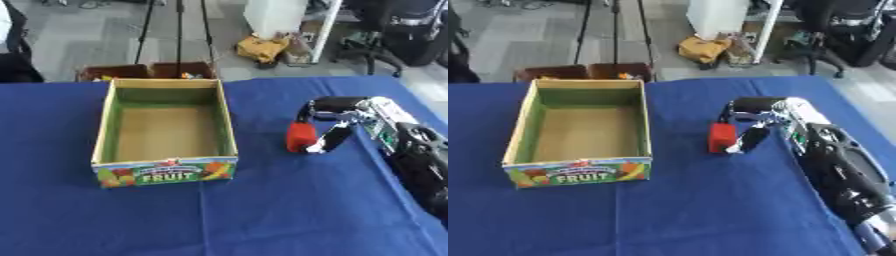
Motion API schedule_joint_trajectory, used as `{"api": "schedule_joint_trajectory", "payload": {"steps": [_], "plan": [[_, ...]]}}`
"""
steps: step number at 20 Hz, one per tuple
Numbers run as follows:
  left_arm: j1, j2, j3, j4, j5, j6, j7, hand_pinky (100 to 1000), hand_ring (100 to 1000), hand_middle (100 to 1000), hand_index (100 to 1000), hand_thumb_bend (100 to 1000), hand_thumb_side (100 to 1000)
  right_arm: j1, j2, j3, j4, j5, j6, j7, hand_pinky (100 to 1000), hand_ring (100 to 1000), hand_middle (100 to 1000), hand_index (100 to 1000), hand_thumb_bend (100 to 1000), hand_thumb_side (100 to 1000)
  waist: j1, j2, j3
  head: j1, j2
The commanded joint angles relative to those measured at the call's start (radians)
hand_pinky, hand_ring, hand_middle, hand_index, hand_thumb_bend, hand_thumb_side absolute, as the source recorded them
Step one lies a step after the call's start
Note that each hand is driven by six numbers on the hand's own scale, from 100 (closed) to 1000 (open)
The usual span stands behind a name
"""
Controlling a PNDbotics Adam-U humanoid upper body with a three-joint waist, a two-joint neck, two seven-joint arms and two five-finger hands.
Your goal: Pick up objects on the table and place them in the box.
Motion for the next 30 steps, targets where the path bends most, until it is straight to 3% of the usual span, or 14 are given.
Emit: {"api": "schedule_joint_trajectory", "payload": {"steps": [1, 6, 14, 26, 28, 29, 30], "plan": [[-0.013, 0.007, 0.001, -0.014, 0.000, 0.001, 0.001, 751, 998, 983, 888, 100, 1000, -0.016, -0.031, -0.010, -0.009, 0.003, 0.002, -0.021, 618, 847, 477, 641, 357, 557, -0.003, -0.006, -0.001, -0.002, -0.008], [-0.015, 0.009, 0.001, -0.014, 0.003, 0.001, 0.003, 752, 998, 983, 888, 100, 1000, -0.016, -0.036, -0.009, -0.012, -0.001, 0.007, -0.047, 591, 824, 444, 597, 304, 543, -0.003, -0.009, -0.002, -0.002, -0.009], [-0.016, 0.012, 0.000, -0.014, 0.009, 0.002, 0.003, 754, 998, 983, 888, 100, 1000, -0.018, -0.048, -0.010, -0.032, -0.022, 0.007, -0.082, 574, 811, 408, 554, 319, 551, -0.002, -0.014, -0.005, 0.000, -0.010], [-0.014, 0.018, 0.003, -0.014, 0.010, 0.005, 0.008, 754, 997, 983, 888, 100, 1000, -0.016, -0.086, -0.027, -0.130, -0.148, 0.005, -0.095, 551, 790, 326, 456, 438, 560, -0.004, -0.021, -0.012, 0.012, -0.003], [-0.013, 0.020, 0.003, -0.014, 0.010, 0.006, 0.009, 754, 997, 983, 888, 100, 1000, -0.020, -0.098, -0.029, -0.165, -0.192, 0.004, -0.089, 547, 784, 317, 445, 471, 579, -0.006, -0.023, -0.013, 0.023, 0.000], [-0.013, 0.021, 0.003, -0.014, 0.010, 0.006, 0.010, 754, 997, 983, 888, 100, 1000, -0.025, -0.104, -0.029, -0.186, -0.216, 0.003, -0.087, 544, 781, 313, 440, 462, 651, -0.007, -0.025, -0.013, 0.028, 0.002], [-0.013, 0.022, 0.003, -0.014, 0.011, 0.006, 0.011, 755, 997, 982, 888, 100, 1000, -0.029, -0.110, -0.028, -0.206, -0.242, 0.004, -0.084, 542, 779, 308, 435, 501, 590, -0.009, -0.026, -0.013, 0.031, 0.003]]}}
